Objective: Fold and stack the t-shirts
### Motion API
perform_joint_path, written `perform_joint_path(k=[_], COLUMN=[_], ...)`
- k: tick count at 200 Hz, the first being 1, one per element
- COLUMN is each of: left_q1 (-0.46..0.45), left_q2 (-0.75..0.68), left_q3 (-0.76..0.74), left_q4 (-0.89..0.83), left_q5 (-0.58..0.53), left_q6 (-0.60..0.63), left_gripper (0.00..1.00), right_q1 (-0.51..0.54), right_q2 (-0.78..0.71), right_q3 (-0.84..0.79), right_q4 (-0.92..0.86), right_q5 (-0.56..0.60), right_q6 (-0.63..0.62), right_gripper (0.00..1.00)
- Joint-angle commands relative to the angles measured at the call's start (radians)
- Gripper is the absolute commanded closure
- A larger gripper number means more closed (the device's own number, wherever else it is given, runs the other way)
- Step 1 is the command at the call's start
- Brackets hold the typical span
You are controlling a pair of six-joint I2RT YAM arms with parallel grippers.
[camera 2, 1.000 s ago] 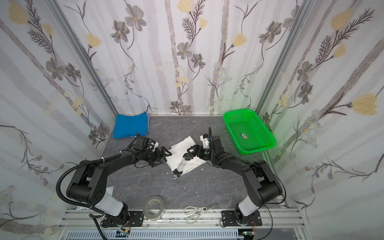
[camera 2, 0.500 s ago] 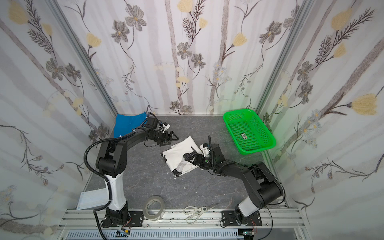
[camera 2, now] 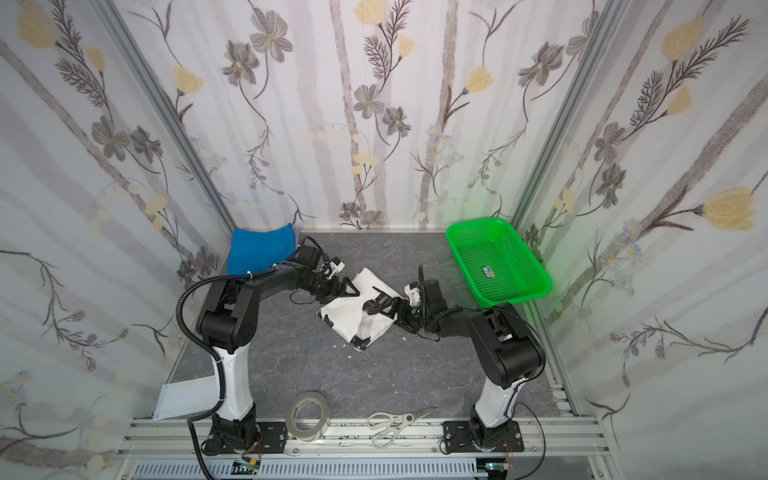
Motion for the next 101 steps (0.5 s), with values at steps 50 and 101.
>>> perform_joint_path(k=[50, 101], left_q1=[-0.06, 0.049], left_q2=[-0.245, -0.276], left_q3=[-0.27, -0.357], left_q4=[0.1, 0.212], left_q5=[-0.248, -0.185], left_q6=[-0.195, -0.312], left_gripper=[0.0, 0.0], right_q1=[-0.038, -0.009], right_q2=[-0.033, -0.146], right_q3=[0.213, 0.183], right_q4=[-0.341, -0.415], right_q5=[0.068, 0.116], right_q6=[-0.26, -0.313], right_gripper=[0.15, 0.15])
